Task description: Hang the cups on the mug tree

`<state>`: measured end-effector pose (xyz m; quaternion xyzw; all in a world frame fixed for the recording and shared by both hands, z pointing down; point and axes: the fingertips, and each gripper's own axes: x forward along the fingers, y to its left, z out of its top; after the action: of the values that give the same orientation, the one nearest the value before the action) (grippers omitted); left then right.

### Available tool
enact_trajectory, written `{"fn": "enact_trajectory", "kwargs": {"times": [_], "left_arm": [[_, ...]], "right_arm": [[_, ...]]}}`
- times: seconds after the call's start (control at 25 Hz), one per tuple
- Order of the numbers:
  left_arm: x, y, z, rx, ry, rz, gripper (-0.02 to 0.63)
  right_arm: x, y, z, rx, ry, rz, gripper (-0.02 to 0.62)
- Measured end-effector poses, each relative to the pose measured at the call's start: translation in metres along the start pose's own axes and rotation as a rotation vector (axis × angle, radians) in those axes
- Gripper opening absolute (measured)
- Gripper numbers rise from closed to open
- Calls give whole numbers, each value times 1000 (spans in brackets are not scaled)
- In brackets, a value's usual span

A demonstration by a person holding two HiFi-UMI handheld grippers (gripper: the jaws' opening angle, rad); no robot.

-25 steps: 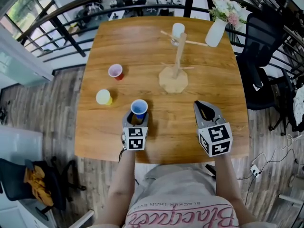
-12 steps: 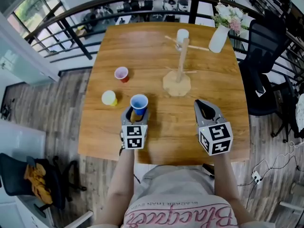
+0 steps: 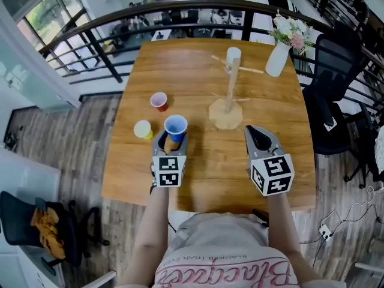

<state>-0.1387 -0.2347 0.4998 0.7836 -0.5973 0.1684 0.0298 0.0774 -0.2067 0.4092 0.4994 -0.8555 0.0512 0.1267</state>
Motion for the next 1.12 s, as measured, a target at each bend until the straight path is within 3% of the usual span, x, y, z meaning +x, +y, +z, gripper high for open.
{"fn": "enact_trajectory", "kwargs": {"times": [0.56, 0.8, 1.12], "left_arm": [[17, 11, 83, 80, -117, 3, 267], [29, 13, 102, 204, -87, 18, 267], [49, 18, 140, 295, -87, 13, 267]], "right_arm": [[-4, -9, 17, 13, -43, -16, 2], [-7, -20, 17, 14, -43, -31, 2], [-8, -29, 18, 27, -45, -41, 2]]}}
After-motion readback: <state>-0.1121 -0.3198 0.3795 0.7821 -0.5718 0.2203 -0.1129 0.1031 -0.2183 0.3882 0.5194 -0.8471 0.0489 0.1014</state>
